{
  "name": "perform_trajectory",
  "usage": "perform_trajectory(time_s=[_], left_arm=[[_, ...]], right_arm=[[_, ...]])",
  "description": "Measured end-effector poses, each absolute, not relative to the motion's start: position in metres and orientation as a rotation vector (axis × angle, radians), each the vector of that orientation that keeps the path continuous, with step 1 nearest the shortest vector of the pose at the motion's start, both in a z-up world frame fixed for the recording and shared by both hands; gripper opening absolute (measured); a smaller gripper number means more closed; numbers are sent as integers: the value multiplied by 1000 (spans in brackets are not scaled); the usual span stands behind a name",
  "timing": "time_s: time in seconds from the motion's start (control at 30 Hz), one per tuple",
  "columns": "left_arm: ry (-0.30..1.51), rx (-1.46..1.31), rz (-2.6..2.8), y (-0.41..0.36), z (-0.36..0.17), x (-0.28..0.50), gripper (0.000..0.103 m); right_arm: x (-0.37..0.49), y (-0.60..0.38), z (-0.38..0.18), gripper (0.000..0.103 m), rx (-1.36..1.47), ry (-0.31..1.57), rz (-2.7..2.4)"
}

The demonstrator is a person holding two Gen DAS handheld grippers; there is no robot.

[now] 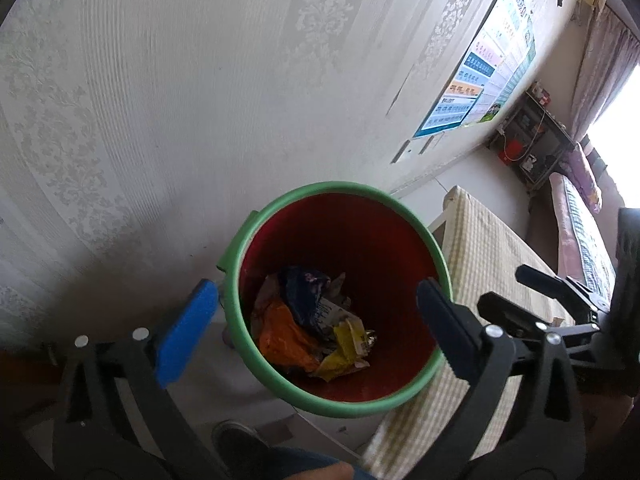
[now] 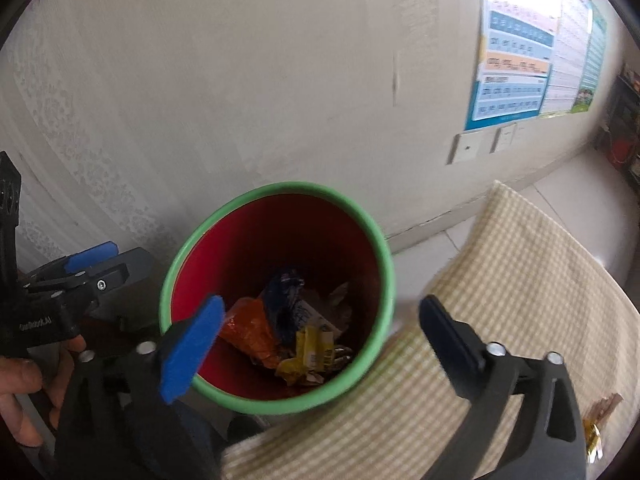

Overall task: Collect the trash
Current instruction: 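Move both tools back over the table toward the last wrappers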

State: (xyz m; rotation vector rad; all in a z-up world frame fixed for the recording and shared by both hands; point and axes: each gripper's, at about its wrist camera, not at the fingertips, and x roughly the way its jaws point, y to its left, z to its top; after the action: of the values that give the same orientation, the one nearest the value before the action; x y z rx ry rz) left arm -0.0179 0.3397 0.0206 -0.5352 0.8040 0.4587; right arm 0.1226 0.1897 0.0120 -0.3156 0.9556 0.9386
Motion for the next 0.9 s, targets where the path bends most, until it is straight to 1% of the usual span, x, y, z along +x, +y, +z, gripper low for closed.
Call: perform_trajectory(time_s=[0.4, 0.7, 0.9], left_arm=[[785, -475, 407, 281, 47, -13, 98], [783, -426, 312, 216, 57, 5, 98], [791, -382, 232, 170, 62, 23, 98]], right_arm=[[118, 104, 36, 96, -233, 936, 859], [121, 23, 55, 96, -175, 909, 766], [128, -36, 57, 96, -138, 908, 682]])
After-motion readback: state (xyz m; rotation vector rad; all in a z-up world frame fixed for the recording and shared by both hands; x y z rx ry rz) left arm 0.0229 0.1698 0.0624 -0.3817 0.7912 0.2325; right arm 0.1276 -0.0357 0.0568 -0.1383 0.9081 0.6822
